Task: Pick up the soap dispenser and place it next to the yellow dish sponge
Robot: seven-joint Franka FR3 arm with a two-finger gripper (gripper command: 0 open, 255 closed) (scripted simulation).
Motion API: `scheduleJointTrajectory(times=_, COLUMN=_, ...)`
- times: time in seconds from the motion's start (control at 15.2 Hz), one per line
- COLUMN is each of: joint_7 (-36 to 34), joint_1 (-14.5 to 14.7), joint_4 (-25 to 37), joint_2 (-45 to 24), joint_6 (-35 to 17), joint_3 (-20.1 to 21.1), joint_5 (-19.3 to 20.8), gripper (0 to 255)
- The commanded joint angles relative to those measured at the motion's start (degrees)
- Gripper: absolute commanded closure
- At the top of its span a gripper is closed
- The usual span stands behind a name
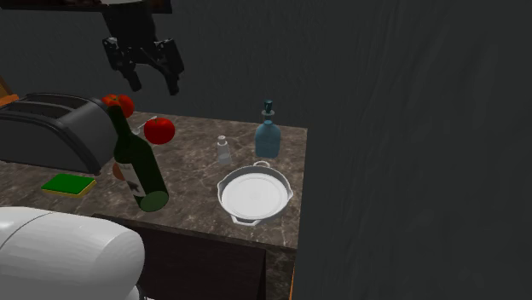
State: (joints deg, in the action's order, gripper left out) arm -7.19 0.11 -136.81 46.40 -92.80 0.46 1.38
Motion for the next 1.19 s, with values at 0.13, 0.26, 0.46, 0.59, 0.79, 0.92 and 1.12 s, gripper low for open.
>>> scheduleJointTrajectory(times=0.13, joint_7=1.1, joint_1=-0.5, joint_4=2.2, joint_2=-4.9, joint_6=-1.6, joint_3=-1.6, joint_5=0.2, gripper=0)
scheduleJointTrajectory(times=0.26, joint_7=2.2, joint_1=-0.9, joint_4=4.7, joint_2=-9.8, joint_6=-3.0, joint_3=-3.1, joint_5=0.3, gripper=0)
scheduleJointTrajectory(times=0.46, joint_7=3.9, joint_1=-1.4, joint_4=9.0, joint_2=-17.3, joint_6=-4.5, joint_3=-5.3, joint_5=0.0, gripper=0)
scheduleJointTrajectory(times=0.59, joint_7=5.2, joint_1=-1.7, joint_4=12.2, joint_2=-22.3, joint_6=-5.1, joint_3=-6.7, joint_5=-0.5, gripper=0)
scheduleJointTrajectory(times=0.79, joint_7=7.1, joint_1=-2.1, joint_4=17.5, joint_2=-29.9, joint_6=-5.6, joint_3=-8.6, joint_5=-1.6, gripper=0)
scheduleJointTrajectory(times=0.92, joint_7=8.5, joint_1=-2.5, joint_4=21.4, joint_2=-35.0, joint_6=-5.5, joint_3=-9.8, joint_5=-2.6, gripper=0)
scheduleJointTrajectory(times=1.12, joint_7=10.5, joint_1=-3.2, joint_4=27.8, joint_2=-42.8, joint_6=-4.8, joint_3=-11.4, joint_5=-4.4, gripper=0)
